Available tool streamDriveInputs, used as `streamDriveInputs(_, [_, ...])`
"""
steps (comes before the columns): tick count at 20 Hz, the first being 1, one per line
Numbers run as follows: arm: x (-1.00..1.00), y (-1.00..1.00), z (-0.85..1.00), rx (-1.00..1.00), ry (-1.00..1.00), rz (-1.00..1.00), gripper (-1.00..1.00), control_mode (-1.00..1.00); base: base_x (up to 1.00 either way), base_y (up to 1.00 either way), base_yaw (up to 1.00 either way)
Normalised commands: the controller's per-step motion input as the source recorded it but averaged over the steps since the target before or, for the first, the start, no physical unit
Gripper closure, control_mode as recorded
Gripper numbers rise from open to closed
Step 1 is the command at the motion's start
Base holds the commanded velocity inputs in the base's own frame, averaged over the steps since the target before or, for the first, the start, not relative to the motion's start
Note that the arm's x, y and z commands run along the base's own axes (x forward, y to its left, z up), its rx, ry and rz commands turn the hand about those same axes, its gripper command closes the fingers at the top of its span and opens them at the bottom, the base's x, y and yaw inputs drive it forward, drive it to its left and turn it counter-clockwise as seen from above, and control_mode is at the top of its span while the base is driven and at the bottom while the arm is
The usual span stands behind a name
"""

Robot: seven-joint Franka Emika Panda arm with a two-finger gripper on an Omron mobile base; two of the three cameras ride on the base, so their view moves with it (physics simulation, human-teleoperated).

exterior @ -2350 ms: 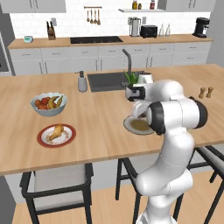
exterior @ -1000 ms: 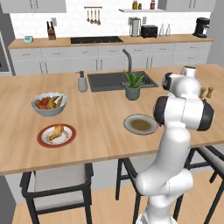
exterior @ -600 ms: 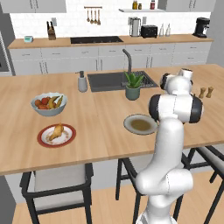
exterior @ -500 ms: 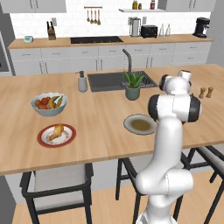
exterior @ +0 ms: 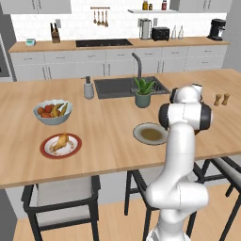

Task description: Pick the chicken drumstick and mushroom from their plates and place them in the bowl. Then put the bowl in the fridge.

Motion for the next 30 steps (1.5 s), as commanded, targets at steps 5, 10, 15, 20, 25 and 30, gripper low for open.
streamDriveInputs(5, [-0.04, 0.0, -0.02, 0.0, 0.0, 0.0, -1.0, -1.0, 0.0, 0.0, 0.0])
streamDriveInputs(10, [-0.31, 0.13, 0.36, -0.03, -0.14, 0.0, -1.0, -1.0, 0.0, 0.0, 0.0])
streamDriveInputs(15, [-0.57, 0.61, 0.77, -0.02, -0.15, 0.0, -1.0, -1.0, 0.0, 0.0, 0.0])
streamDriveInputs(20, [-0.67, 0.8, 0.54, 0.0, -0.04, 0.0, -1.0, -1.0, 0.0, 0.0, 0.0])
streamDriveInputs(25, [-0.76, 0.95, 0.25, 0.0, -0.01, 0.0, -1.0, -1.0, 0.0, 0.0, 0.0])
streamDriveInputs(30, [-0.59, 1.0, 0.05, 0.0, 0.0, 0.0, -1.0, -1.0, 0.0, 0.0, 0.0])
